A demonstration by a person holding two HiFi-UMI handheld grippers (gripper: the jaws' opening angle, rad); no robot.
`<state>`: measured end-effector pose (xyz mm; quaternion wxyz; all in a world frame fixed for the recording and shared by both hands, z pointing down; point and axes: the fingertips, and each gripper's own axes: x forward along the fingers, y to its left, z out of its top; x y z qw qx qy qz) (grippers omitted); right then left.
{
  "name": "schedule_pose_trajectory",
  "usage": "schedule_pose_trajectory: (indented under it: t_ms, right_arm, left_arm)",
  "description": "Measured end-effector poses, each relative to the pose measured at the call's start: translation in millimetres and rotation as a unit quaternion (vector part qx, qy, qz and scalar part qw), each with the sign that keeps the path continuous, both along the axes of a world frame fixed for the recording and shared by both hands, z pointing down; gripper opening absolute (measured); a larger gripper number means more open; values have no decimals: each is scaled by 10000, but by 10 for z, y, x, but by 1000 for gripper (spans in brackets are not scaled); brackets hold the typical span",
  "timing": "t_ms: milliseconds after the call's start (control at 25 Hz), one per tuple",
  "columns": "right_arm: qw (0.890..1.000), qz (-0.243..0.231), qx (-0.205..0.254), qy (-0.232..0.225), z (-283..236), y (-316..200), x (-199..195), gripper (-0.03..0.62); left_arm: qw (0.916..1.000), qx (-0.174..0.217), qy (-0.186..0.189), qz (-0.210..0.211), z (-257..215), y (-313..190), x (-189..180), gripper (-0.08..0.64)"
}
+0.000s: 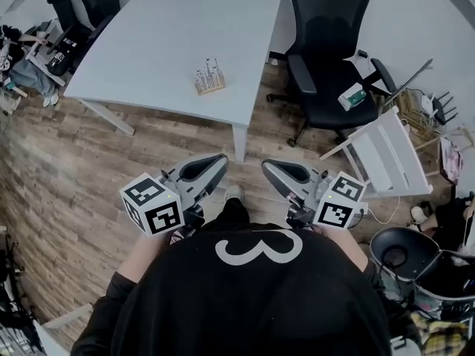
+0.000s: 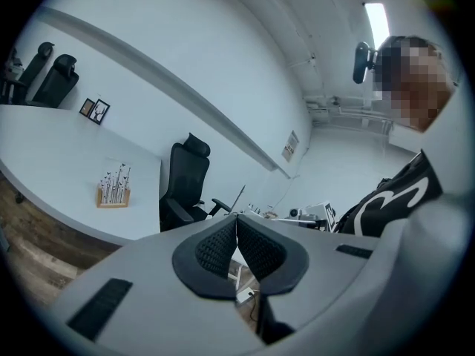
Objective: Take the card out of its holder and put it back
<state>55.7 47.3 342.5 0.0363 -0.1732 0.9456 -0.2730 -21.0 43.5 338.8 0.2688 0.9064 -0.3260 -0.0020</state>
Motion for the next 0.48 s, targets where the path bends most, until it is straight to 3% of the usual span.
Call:
schedule_pose_trajectory:
  t_ms: [480]
  right_arm:
    - [9991,118,-388,113,142,-1142,-395,9]
  left_arm:
    - [9995,-295,8,132,188,-1225,-419,14]
